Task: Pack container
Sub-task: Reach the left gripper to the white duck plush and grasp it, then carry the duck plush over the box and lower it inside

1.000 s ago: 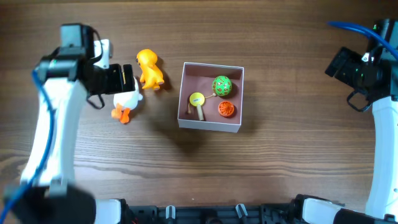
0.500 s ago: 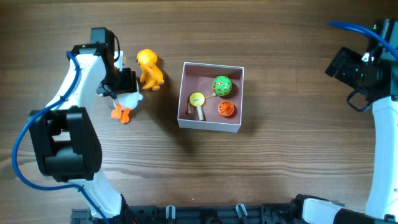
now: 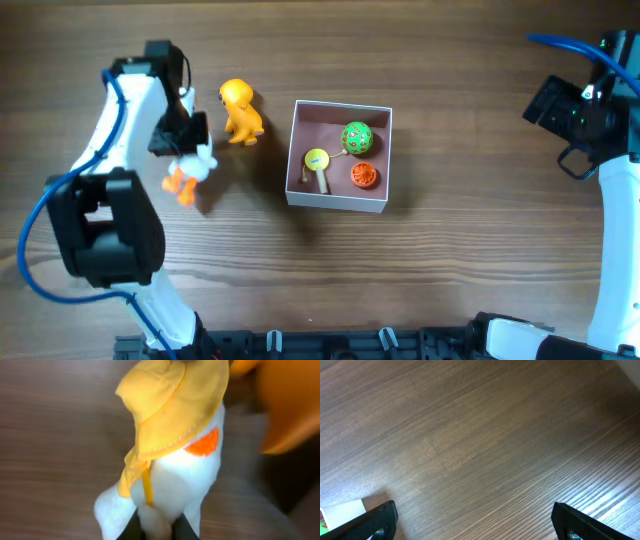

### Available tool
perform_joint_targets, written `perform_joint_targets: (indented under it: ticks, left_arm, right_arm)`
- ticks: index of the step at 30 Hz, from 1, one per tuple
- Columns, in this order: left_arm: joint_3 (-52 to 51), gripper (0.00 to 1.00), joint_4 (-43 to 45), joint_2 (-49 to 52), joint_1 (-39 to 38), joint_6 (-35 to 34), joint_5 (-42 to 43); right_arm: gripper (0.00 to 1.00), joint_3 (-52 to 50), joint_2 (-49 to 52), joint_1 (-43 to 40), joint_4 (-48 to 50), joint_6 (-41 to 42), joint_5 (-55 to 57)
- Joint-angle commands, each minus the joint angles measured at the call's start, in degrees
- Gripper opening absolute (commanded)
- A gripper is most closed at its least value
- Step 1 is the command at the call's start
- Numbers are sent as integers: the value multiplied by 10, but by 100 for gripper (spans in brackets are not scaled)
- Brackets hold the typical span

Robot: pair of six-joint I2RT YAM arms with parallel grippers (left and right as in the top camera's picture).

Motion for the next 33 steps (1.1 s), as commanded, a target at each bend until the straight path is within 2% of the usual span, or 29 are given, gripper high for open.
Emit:
perform_joint_targets:
  ticks: [1,4,6,11,15,21,24,33]
  left_arm:
    - [108,4,-61,-105,-33,-26,10]
    - [121,4,-62,-180,-114,-28,79]
    - [121,4,-47,-202,-170,-50,83]
    - [121,4,38,-189,-337,-118,35]
    - [121,4,81,-126,-407,-150,-10]
    - [121,4,94,9,-416,-168,-29]
    - [121,4,69,60,-404,-176,-29]
    - [119,4,42,75,-382,-224,-29]
  right_arm:
    - [100,-3,4,-1,1,8,3]
    - [100,-3,4,-1,1,8,3]
    - [100,-3,4,-1,1,8,3]
    - [100,-3,4,-1,1,8,3]
    - [100,-3,4,-1,1,8,3]
    - [100,-3,4,-1,1,8,3]
    - [100,-3,4,-1,1,8,3]
    - [100,-3,4,-1,1,8,3]
